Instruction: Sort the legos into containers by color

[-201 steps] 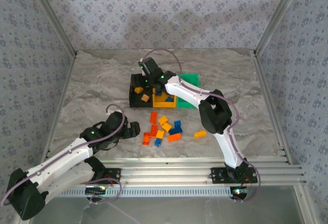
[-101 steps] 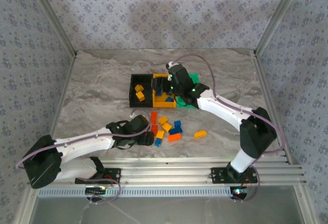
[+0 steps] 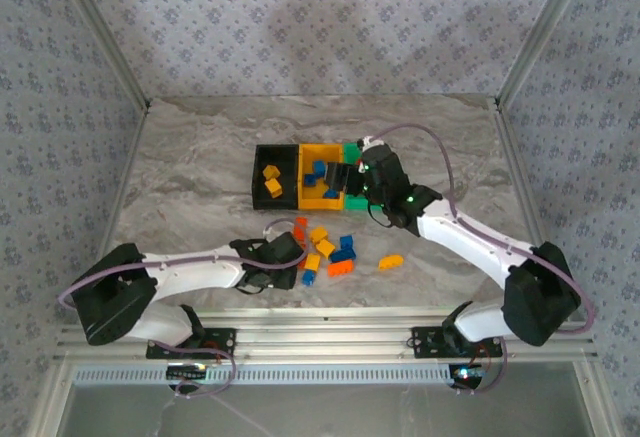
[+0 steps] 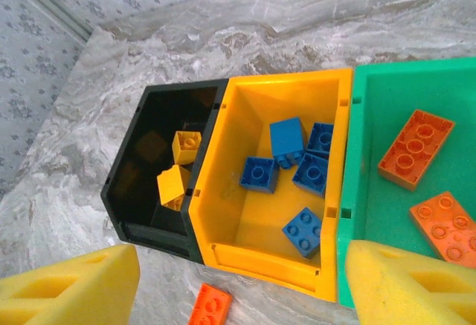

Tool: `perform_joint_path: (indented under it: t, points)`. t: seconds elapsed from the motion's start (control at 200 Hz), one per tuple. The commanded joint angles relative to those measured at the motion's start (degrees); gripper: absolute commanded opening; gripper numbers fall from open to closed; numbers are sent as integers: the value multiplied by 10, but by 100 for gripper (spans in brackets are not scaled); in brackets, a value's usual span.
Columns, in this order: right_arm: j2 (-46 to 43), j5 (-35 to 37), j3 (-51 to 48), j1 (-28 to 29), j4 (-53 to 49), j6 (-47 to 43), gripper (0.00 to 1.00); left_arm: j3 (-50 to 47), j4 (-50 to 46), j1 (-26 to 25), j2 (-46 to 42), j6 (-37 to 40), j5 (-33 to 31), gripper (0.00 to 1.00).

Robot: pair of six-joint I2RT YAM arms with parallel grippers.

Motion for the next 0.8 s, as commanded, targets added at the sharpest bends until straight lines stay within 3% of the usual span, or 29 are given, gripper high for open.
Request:
perform_joint_path:
  t: [0.0,0.12,0.27,0.52,0.67,0.794]
  points:
    - [-28,21,-20,0,9,6,75,6,26,-2,24,8,1,51]
    - [-46,28,-40,-1,8,13,76,3,23,-3,20,5,3,38]
    - [-71,44,-68,-2,2,23,76,10,-9,-2,-10,3,-6,29]
    - [-153,99,-147,-13,-40,70,75,88,-95,8,-98,32,-55,28]
    - [-202,106,-198,-34,-67,91,76,178,-63,46,-64,90,-33,28]
    - [-228,108,-228,-50,-89,105,76,291,-23,70,36,138,-4,28]
